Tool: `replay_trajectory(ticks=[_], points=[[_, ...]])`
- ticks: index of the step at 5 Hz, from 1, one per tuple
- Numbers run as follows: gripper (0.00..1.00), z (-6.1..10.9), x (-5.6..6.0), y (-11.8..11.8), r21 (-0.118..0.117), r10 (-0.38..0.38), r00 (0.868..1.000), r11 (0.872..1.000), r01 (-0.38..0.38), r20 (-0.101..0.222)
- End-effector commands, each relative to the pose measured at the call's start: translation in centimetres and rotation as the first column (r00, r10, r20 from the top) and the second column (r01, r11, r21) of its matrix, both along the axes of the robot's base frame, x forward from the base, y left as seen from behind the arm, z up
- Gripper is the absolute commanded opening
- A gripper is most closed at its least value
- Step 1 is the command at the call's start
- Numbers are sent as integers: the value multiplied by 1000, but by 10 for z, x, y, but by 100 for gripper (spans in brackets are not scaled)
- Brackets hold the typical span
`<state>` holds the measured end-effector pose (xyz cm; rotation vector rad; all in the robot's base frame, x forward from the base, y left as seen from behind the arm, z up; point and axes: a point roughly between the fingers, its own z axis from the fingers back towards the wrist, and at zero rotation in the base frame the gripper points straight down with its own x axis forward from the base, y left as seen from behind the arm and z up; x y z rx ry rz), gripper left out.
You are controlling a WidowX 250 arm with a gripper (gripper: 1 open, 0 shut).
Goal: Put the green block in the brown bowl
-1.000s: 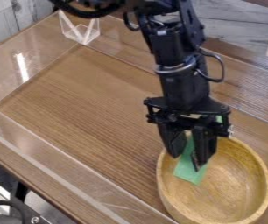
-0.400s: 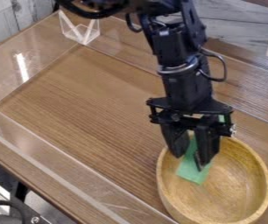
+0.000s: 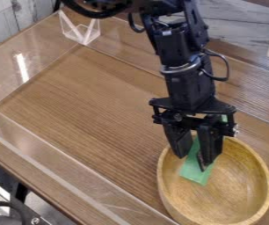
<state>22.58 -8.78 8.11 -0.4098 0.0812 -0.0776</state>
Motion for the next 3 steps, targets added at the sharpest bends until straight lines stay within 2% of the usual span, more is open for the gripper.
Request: replay_trajectory(ticks=[1, 3], points=[[0, 13, 13, -2, -16, -10, 998, 1000, 11, 57], [0, 12, 14, -3, -25, -19, 998, 999, 20, 53]])
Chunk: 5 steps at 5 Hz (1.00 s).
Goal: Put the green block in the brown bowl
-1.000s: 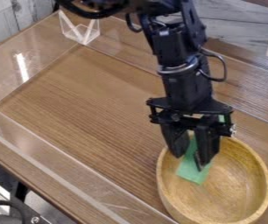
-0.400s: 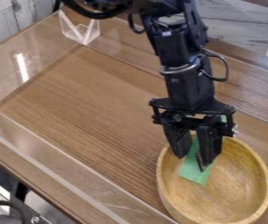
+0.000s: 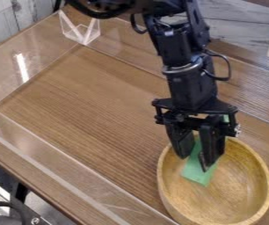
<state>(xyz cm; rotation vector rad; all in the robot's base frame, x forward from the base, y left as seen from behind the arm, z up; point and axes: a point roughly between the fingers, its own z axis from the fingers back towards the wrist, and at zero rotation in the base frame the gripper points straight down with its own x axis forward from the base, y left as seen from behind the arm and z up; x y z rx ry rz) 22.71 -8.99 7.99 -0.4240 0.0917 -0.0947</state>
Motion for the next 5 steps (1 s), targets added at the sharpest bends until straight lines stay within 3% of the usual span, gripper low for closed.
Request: replay_trajectory(ticks=[1, 5], points=[[0, 13, 13, -2, -16, -5, 998, 1000, 6, 57], [0, 12, 13, -5, -35, -27, 999, 999, 29, 47]])
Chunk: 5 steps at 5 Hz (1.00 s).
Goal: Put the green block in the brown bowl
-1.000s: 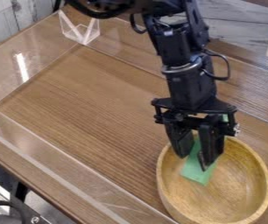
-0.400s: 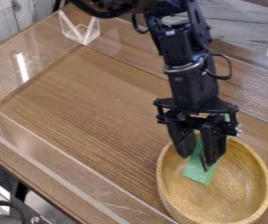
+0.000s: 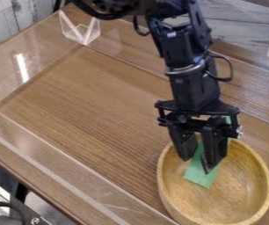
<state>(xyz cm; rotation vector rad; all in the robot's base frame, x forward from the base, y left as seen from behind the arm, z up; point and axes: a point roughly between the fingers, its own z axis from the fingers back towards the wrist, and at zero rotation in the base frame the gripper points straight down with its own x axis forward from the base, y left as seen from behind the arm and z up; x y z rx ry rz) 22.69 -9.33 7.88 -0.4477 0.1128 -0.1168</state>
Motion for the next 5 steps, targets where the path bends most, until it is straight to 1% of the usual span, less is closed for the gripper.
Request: replay_trajectory(ticks=[1, 2, 3, 5], points=[[0, 12, 15, -1, -14, 1, 998, 1000, 0, 61], [0, 11, 16, 0, -14, 4, 998, 1000, -3, 59], [100, 10, 17, 1, -15, 8, 998, 1000, -7, 57], [100, 11, 20, 10, -8, 23, 998, 1000, -22, 52]])
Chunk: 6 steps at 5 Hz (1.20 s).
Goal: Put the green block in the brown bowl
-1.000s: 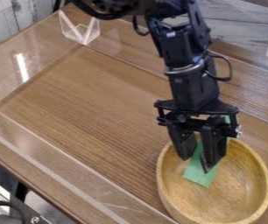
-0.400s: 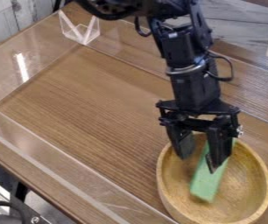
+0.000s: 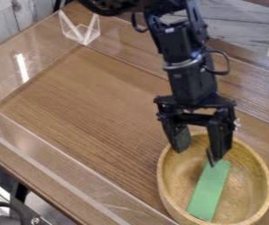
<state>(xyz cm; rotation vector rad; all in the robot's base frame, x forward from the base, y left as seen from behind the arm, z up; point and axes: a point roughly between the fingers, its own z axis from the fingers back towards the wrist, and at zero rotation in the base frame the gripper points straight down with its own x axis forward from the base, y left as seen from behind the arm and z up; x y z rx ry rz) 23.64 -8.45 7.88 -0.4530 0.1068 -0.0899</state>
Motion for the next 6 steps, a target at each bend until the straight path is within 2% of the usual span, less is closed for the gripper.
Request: replay_trajectory(ticks=[1, 3, 5, 6], points=[[100, 11, 13, 8, 4, 5, 999, 1000, -6, 50], [100, 12, 16, 23, 22, 24, 999, 999, -25, 47], [100, 19, 20, 47, 53, 48, 998, 997, -50, 44], [100, 24, 22, 66, 78, 66, 997, 995, -69, 47]])
